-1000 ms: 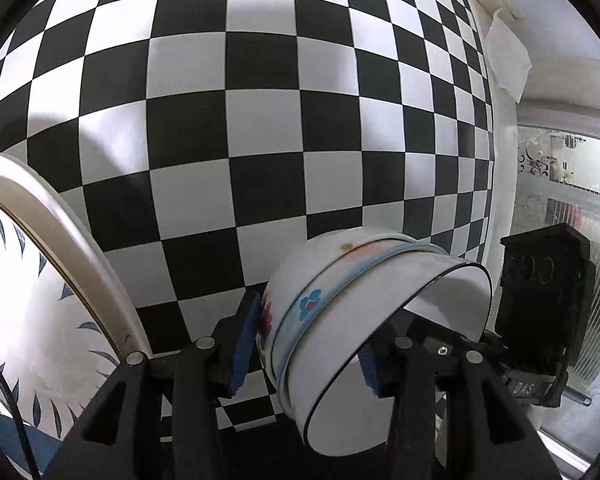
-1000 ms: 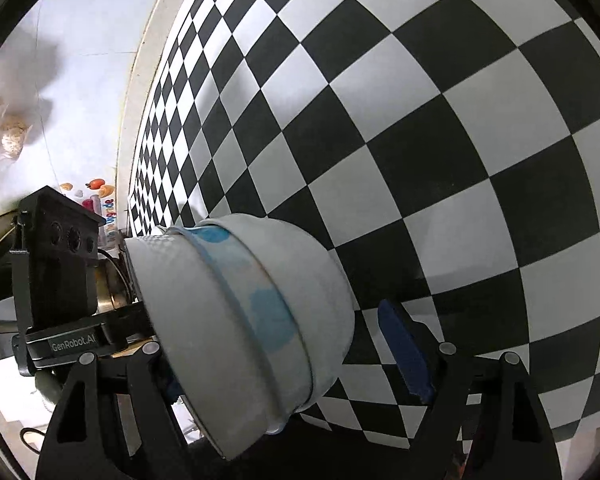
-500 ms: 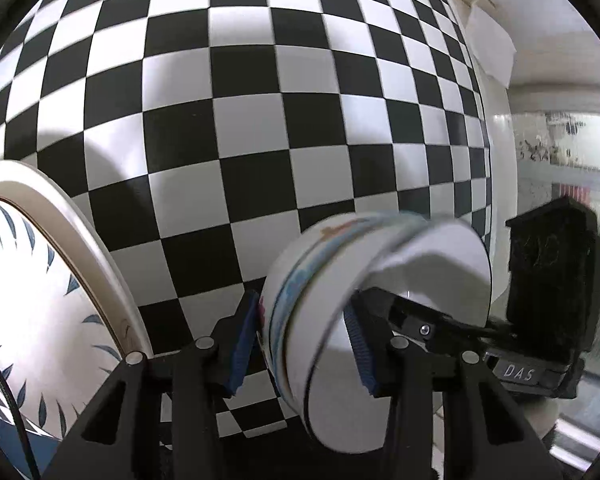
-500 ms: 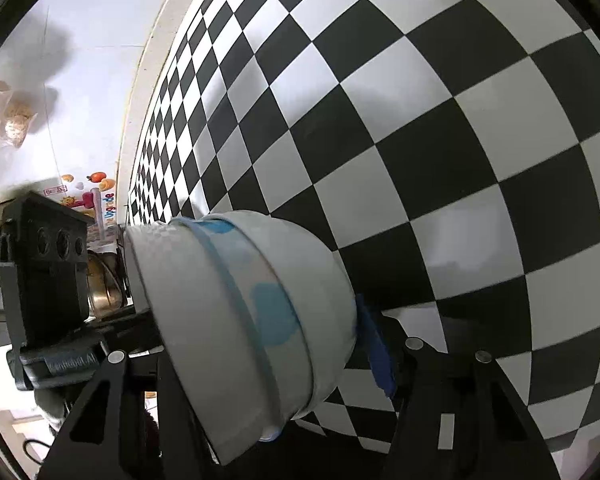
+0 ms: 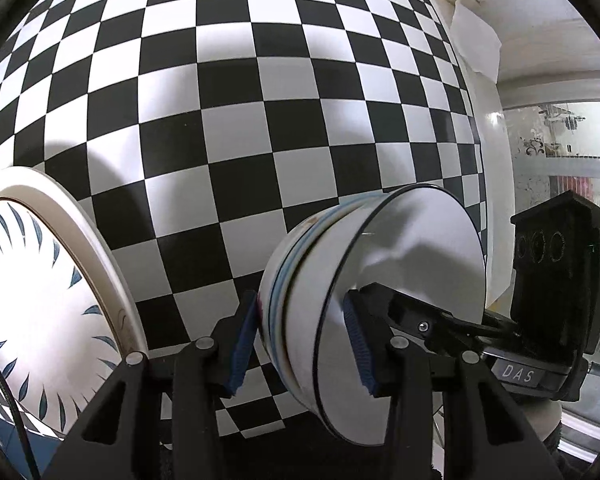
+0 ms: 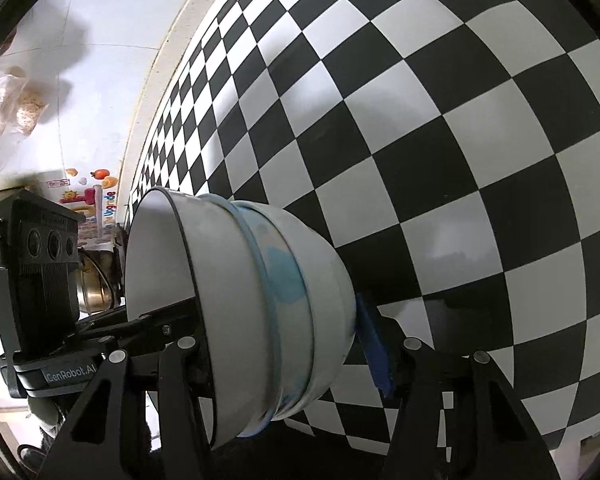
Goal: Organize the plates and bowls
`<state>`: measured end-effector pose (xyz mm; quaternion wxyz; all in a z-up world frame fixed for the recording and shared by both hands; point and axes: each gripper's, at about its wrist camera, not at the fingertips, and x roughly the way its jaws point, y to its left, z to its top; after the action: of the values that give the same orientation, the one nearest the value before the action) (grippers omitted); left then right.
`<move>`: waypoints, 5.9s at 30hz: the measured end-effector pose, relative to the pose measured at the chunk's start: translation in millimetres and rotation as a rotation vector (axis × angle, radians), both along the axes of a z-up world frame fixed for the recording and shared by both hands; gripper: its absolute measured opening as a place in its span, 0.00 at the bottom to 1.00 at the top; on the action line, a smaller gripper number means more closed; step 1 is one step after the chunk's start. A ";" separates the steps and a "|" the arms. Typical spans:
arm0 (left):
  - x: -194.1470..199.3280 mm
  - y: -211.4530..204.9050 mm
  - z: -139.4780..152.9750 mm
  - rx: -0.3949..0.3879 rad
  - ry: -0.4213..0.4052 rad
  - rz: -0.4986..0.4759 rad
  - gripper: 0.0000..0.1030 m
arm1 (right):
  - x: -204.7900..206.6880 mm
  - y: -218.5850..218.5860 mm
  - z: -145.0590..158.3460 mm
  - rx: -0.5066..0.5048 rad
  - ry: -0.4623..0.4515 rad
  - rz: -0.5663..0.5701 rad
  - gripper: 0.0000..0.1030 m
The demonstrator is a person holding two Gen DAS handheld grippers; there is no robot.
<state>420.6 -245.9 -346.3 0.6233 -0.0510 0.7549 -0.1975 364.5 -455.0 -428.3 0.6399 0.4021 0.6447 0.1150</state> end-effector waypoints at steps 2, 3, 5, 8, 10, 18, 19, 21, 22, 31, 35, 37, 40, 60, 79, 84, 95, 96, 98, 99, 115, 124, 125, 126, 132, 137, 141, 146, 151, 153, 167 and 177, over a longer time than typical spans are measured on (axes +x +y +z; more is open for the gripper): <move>0.2 1.8 5.1 -0.004 -0.013 0.002 0.38 | 1.4 2.6 3.1 -0.006 -0.011 0.002 0.56; 0.6 2.3 7.5 -0.006 -0.019 0.005 0.38 | 1.7 3.3 6.8 -0.010 -0.020 0.005 0.56; 2.0 3.8 12.9 -0.010 -0.030 0.009 0.38 | 3.7 5.7 11.7 -0.013 -0.030 0.007 0.56; 3.4 8.4 21.4 -0.016 -0.043 0.012 0.38 | 6.5 8.0 19.6 -0.009 -0.044 0.010 0.56; 4.0 11.6 27.5 -0.021 -0.052 0.018 0.38 | 9.7 11.1 25.9 -0.014 -0.057 0.019 0.56; 5.2 34.4 48.0 -0.034 -0.085 0.054 0.38 | 22.5 29.9 45.1 -0.014 -0.093 0.051 0.56; 4.7 37.7 50.8 -0.032 -0.091 0.058 0.38 | 23.7 32.7 46.5 -0.012 -0.095 0.055 0.56; 4.0 45.6 55.2 -0.033 -0.099 0.067 0.38 | 27.2 41.6 50.5 -0.009 -0.102 0.067 0.56; 3.5 51.0 57.9 -0.033 -0.104 0.072 0.38 | 28.7 45.4 52.4 -0.008 -0.105 0.073 0.56; -0.4 98.7 71.8 -0.027 -0.133 0.122 0.38 | 38.1 95.3 68.7 -0.006 -0.127 0.140 0.55; -1.6 119.0 73.1 -0.022 -0.137 0.144 0.38 | 40.4 122.4 71.6 -0.006 -0.129 0.163 0.55; -3.3 128.6 72.9 -0.018 -0.142 0.156 0.38 | 40.7 135.4 71.5 -0.001 -0.128 0.177 0.55; -5.7 144.5 71.4 -0.013 -0.142 0.173 0.38 | 41.7 152.1 71.2 -0.003 -0.129 0.196 0.55; -3.4 224.3 44.6 0.024 -0.125 0.279 0.39 | 69.1 243.3 40.8 -0.011 -0.088 0.320 0.54; 1.6 232.1 26.6 0.053 -0.110 0.278 0.39 | 80.2 262.0 23.5 -0.041 -0.062 0.361 0.53; 1.8 232.6 27.1 0.057 -0.123 0.279 0.39 | 82.3 263.7 23.1 -0.041 -0.066 0.363 0.53; -3.8 230.6 30.0 0.074 -0.148 0.269 0.39 | 81.2 264.4 24.1 -0.049 -0.086 0.370 0.53; -4.4 230.6 30.5 0.076 -0.149 0.268 0.38 | 81.2 264.6 24.5 -0.052 -0.085 0.370 0.53; -5.0 230.4 31.7 0.080 -0.153 0.267 0.39 | 81.2 266.0 26.5 -0.066 -0.085 0.373 0.53; -5.2 230.5 31.8 0.083 -0.153 0.267 0.39 | 81.2 267.0 28.2 -0.080 -0.084 0.378 0.53; -35.8 253.2 87.2 0.223 -0.408 0.239 0.67 | 46.2 275.8 89.4 -0.413 -0.188 0.359 0.80; -49.3 280.5 147.0 0.245 -0.643 0.275 0.95 | 15.3 290.3 161.1 -0.665 -0.329 0.204 0.86; -49.6 281.5 149.2 0.238 -0.642 0.266 0.97 | 12.6 292.0 168.4 -0.683 -0.341 0.190 0.86; -48.7 280.5 149.7 0.233 -0.639 0.257 0.97 | 9.8 295.7 176.3 -0.710 -0.351 0.183 0.86; -64.5 279.6 163.3 0.220 -0.666 0.204 0.98 | -7.2 314.2 203.5 -0.763 -0.392 0.154 0.87; -79.3 278.6 174.3 0.206 -0.680 0.187 0.98 | -24.6 326.2 223.0 -0.771 -0.417 0.140 0.87; -93.7 277.4 186.7 0.212 -0.706 0.190 0.98 | -35.8 324.2 236.6 -0.780 -0.437 0.122 0.88; -117.8 273.1 208.4 0.211 -0.758 0.187 0.98 | -60.0 319.2 258.6 -0.780 -0.471 0.097 0.88; -153.5 270.3 237.8 0.195 -0.813 0.218 0.98 | -98.1 317.1 290.1 -0.796 -0.522 0.096 0.88; -167.8 269.5 248.5 0.190 -0.828 0.228 0.98 | -116.0 315.5 305.1 -0.799 -0.548 0.092 0.88; -304.8 257.8 314.1 0.211 -0.962 0.242 0.98 | -269.0 314.3 396.2 -0.846 -0.689 0.033 0.89; -375.4 256.7 326.2 0.223 -0.991 0.275 0.98 | -347.6 317.7 429.5 -0.877 -0.760 0.011 0.90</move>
<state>45.3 10.8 -20.1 0.9273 0.0166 0.3724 -0.0330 16.9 -137.2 1.1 0.9327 0.0265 0.3590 -0.0234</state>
